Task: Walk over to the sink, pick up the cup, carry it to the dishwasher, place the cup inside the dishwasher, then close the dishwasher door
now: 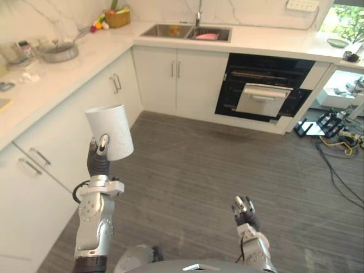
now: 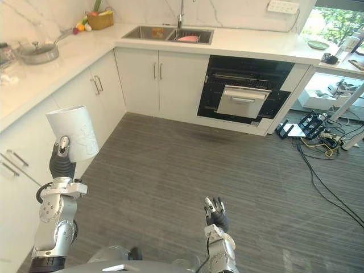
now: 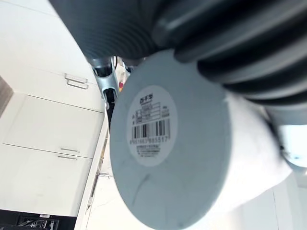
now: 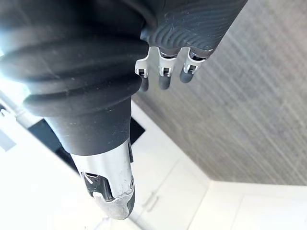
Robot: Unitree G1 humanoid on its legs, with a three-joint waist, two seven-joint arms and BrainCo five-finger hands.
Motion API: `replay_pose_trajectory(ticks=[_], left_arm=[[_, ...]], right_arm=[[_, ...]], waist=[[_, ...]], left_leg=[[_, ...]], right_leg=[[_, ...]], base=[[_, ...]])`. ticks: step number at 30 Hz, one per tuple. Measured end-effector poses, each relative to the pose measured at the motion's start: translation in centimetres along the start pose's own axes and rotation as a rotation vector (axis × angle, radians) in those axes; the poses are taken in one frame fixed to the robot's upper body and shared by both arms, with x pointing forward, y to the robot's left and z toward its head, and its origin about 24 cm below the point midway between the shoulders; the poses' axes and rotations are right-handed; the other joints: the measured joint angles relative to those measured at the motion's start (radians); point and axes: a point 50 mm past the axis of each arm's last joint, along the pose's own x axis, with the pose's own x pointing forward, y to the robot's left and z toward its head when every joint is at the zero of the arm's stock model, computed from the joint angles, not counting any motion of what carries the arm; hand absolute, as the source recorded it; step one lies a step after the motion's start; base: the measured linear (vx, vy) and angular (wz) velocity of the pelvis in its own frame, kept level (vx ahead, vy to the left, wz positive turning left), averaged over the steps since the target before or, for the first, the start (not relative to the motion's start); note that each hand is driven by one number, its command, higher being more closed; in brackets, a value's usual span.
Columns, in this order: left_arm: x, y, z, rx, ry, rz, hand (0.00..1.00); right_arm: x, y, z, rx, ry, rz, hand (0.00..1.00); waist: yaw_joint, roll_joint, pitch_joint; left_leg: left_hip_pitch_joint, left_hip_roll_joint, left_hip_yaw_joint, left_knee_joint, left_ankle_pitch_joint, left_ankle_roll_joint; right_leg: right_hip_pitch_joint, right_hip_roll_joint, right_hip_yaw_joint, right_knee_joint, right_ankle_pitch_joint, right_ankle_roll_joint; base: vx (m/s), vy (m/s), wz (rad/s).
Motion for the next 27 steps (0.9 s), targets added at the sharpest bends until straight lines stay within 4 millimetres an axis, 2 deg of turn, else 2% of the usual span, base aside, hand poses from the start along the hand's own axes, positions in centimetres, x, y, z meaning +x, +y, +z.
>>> replay_pose_trajectory(ticks=[1,2,3,4,5,6,7,8,9,10,11,12,13,14,15,16,18,19,20,21,22,23,24,25,26,27], left_arm=[[0.0,-0.3,0.0,0.000,-0.005,-0.013,1.00],[-0.1,-0.8,0.0,0.000,-0.015,-0.043,1.00],[-0.1,-1.1,0.0,-0.003,-0.020,-0.063,1.00],[-0.2,-1.9,0.1,-0.007,-0.027,-0.110,1.00],[-0.4,-2.6,0.2,-0.014,-0.030,-0.155,1.00],[-0.5,-2.7,0.4,-0.015,-0.039,-0.169,1.00],[-0.7,-3.1,0.5,-0.016,-0.053,-0.193,1.00],[-0.9,-3.2,0.5,-0.018,-0.057,-0.197,1.00],[-1.1,-3.4,0.4,-0.013,-0.056,-0.202,1.00],[-1.2,-3.7,0.3,-0.018,-0.055,-0.206,1.00],[-1.3,-4.1,0.3,-0.028,-0.058,-0.218,1.00],[-1.3,-5.1,0.3,-0.049,-0.071,-0.248,1.00],[-1.4,-6.0,0.2,-0.076,-0.071,-0.271,1.00],[-1.4,-6.5,0.2,-0.090,-0.070,-0.285,1.00],[-1.5,-7.3,0.1,-0.109,-0.070,-0.305,1.00],[-1.7,-7.9,-0.1,-0.112,-0.060,-0.326,1.00],[-1.8,-8.3,-0.2,-0.124,-0.053,-0.345,1.00],[-1.8,-8.3,-0.2,-0.123,-0.053,-0.352,1.00],[-1.8,-8.2,-0.3,-0.123,-0.051,-0.360,1.00],[-1.8,-8.2,-0.3,-0.124,-0.052,-0.364,1.00],[-1.8,-8.3,-0.3,-0.127,-0.055,-0.370,1.00],[-1.9,-8.2,-0.2,-0.132,-0.056,-0.370,1.00],[-1.9,-8.2,-0.3,-0.132,-0.054,-0.368,1.00],[-2.0,-8.2,-0.3,-0.130,-0.051,-0.366,1.00],[-2.0,-8.1,-0.3,-0.132,-0.050,-0.356,1.00],[-2.0,-8.1,-0.4,-0.129,-0.048,-0.348,1.00]], right_arm=[[-0.5,0.4,-0.3,0.010,-0.008,0.018,0.00],[-1.4,0.7,-0.7,0.021,-0.015,0.031,0.00],[-1.7,0.9,-0.8,0.023,-0.019,0.039,0.00],[-2.4,1.2,-0.6,0.036,-0.041,0.054,0.00],[-2.9,1.6,-0.2,0.043,-0.069,0.076,0.00],[-3.1,1.9,0.0,0.042,-0.079,0.093,0.00],[-3.3,2.5,0.4,0.027,-0.097,0.123,0.00],[-3.5,2.9,0.7,0.013,-0.108,0.144,0.00],[-3.6,3.3,1.2,-0.011,-0.120,0.170,0.00],[-3.6,3.3,1.5,-0.022,-0.126,0.176,0.00],[-3.6,3.3,1.8,-0.030,-0.134,0.179,0.00],[-3.7,3.6,2.3,-0.030,-0.161,0.182,0.00],[-3.8,3.7,2.9,-0.027,-0.190,0.179,0.00],[-3.8,4.2,3.3,-0.023,-0.215,0.190,0.00],[-4.0,4.5,3.9,-0.014,-0.246,0.187,0.00],[-4.2,4.6,4.4,-0.020,-0.266,0.185,0.00],[-4.4,4.5,4.7,-0.020,-0.279,0.183,0.00],[-4.4,4.5,4.9,-0.019,-0.286,0.184,0.00],[-4.3,4.6,5.1,-0.032,-0.285,0.202,0.00],[-4.3,4.7,5.2,-0.038,-0.283,0.214,0.00],[-4.0,5.0,5.2,-0.045,-0.273,0.235,0.00],[-3.7,5.9,5.1,-0.059,-0.260,0.270,0.00],[-3.5,6.3,5.0,-0.075,-0.254,0.290,0.00],[-3.2,7.1,4.9,-0.092,-0.247,0.320,0.00],[-2.8,7.4,4.9,-0.099,-0.243,0.329,0.00],[-2.5,7.4,4.6,-0.102,-0.232,0.328,0.00]], waist=[[-0.019,0.014,0.006],[-0.041,0.014,0.007],[-0.050,0.014,0.007],[-0.060,0.019,0.006],[-0.065,0.025,0.008],[-0.066,0.024,0.007],[-0.064,0.022,0.006],[-0.063,0.011,0.004],[-0.071,0.003,-0.004],[-0.075,0.016,-0.010],[-0.078,0.035,-0.025],[-0.080,0.034,-0.056],[-0.085,0.049,-0.053],[-0.084,0.064,-0.051],[-0.082,0.084,-0.047],[-0.081,0.099,-0.044],[-0.072,0.099,-0.038],[-0.068,0.090,-0.036],[-0.053,0.082,-0.041],[-0.039,0.082,-0.045],[-0.023,0.080,-0.049],[-0.012,0.072,-0.050],[-0.008,0.068,-0.053],[-0.006,0.066,-0.055],[-0.008,0.071,-0.055],[-0.010,0.069,-0.054]], left_leg=[[0.056,0.000,-0.024,-0.027,-0.016,0.006],[0.096,0.001,-0.040,-0.060,-0.028,0.007],[0.112,0.002,-0.049,-0.075,-0.034,0.004],[0.152,0.009,-0.052,-0.108,-0.039,-0.001],[0.186,0.025,-0.048,-0.131,-0.055,-0.015],[0.202,0.033,-0.041,-0.136,-0.065,-0.031],[0.238,0.036,-0.024,-0.142,-0.097,-0.051],[0.274,0.035,-0.019,-0.143,-0.132,-0.064],[0.347,0.041,-0.017,-0.143,-0.194,-0.081],[0.370,0.058,-0.012,-0.144,-0.220,-0.080],[0.382,0.076,-0.010,-0.144,-0.239,-0.080],[0.363,0.096,-0.007,-0.057,-0.255,-0.063],[0.287,0.145,0.003,0.148,-0.249,-0.048],[0.239,0.176,0.002,0.273,-0.227,-0.056],[0.156,0.231,-0.006,0.504,-0.106,-0.110],[0.066,0.288,-0.045,0.715,-0.020,-0.152],[-0.020,0.349,-0.067,0.891,-0.020,-0.146],[-0.064,0.372,-0.062,0.902,-0.030,-0.130],[-0.130,0.388,-0.024,0.829,-0.066,-0.111],[-0.151,0.386,-0.008,0.770,-0.082,-0.105],[-0.175,0.376,0.020,0.644,-0.095,-0.109],[-0.188,0.335,0.029,0.408,-0.088,-0.121],[-0.188,0.310,0.026,0.264,-0.073,-0.131],[-0.193,0.274,-0.006,-0.001,-0.014,-0.173],[-0.229,0.266,-0.030,-0.102,0.027,-0.213],[-0.242,0.265,-0.027,-0.123,0.047,-0.223]], right_leg=[[-0.063,0.047,-0.026,0.013,-0.037,-0.017],[-0.134,0.085,-0.058,-0.025,-0.064,-0.026],[-0.172,0.100,-0.076,-0.071,-0.072,-0.025],[-0.220,0.123,-0.125,-0.240,-0.071,-0.022],[-0.226,0.154,-0.198,-0.516,-0.040,-0.023],[-0.219,0.177,-0.229,-0.667,0.000,-0.019],[-0.206,0.207,-0.284,-0.894,0.071,-0.015],[-0.203,0.215,-0.314,-0.950,0.096,-0.027],[-0.191,0.223,-0.321,-0.920,0.148,-0.091],[-0.197,0.233,-0.320,-0.875,0.169,-0.121],[-0.210,0.246,-0.319,-0.828,0.174,-0.128],[-0.241,0.255,-0.313,-0.737,0.158,-0.154],[-0.244,0.257,-0.319,-0.675,0.086,-0.188],[-0.238,0.267,-0.324,-0.656,0.053,-0.185],[-0.212,0.287,-0.325,-0.625,-0.010,-0.181],[-0.160,0.312,-0.322,-0.613,-0.063,-0.180],[-0.050,0.338,-0.317,-0.630,-0.121,-0.179],[0.006,0.345,-0.310,-0.656,-0.138,-0.174],[0.083,0.349,-0.281,-0.725,-0.147,-0.164],[0.107,0.348,-0.260,-0.752,-0.145,-0.159],[0.141,0.344,-0.225,-0.792,-0.141,-0.153],[0.177,0.327,-0.182,-0.837,-0.136,-0.145],[0.189,0.318,-0.161,-0.854,-0.135,-0.142],[0.213,0.307,-0.122,-0.884,-0.132,-0.136],[0.234,0.308,-0.084,-0.905,-0.132,-0.120],[0.249,0.305,-0.063,-0.912,-0.136,-0.104]], base=[[0.40,0.062,0.27],[0.38,0.039,0.40],[0.39,-0.003,0.44],[0.41,-0.026,0.22],[0.45,-0.035,0.05],[0.51,-0.056,-0.24],[0.59,-0.095,-0.34],[0.77,-0.150,-0.39],[0.68,-0.135,-0.28],[0.55,-0.100,-0.16],[0.56,-0.102,-0.03],[0.66,-0.186,-0.05],[0.77,-0.252,-0.01],[0.61,-0.222,-0.06],[0.76,-0.214,0.01],[0.65,-0.159,-0.03],[0.70,-0.141,-0.08],[0.71,-0.119,-0.31],[0.56,-0.086,-0.47],[0.52,-0.046,-0.76],[0.52,0.007,-0.92],[0.53,0.033,-0.93],[0.53,0.074,-0.97],[0.52,0.110,-0.95],[0.51,0.125,-0.93],[0.52,0.179,-0.94]])
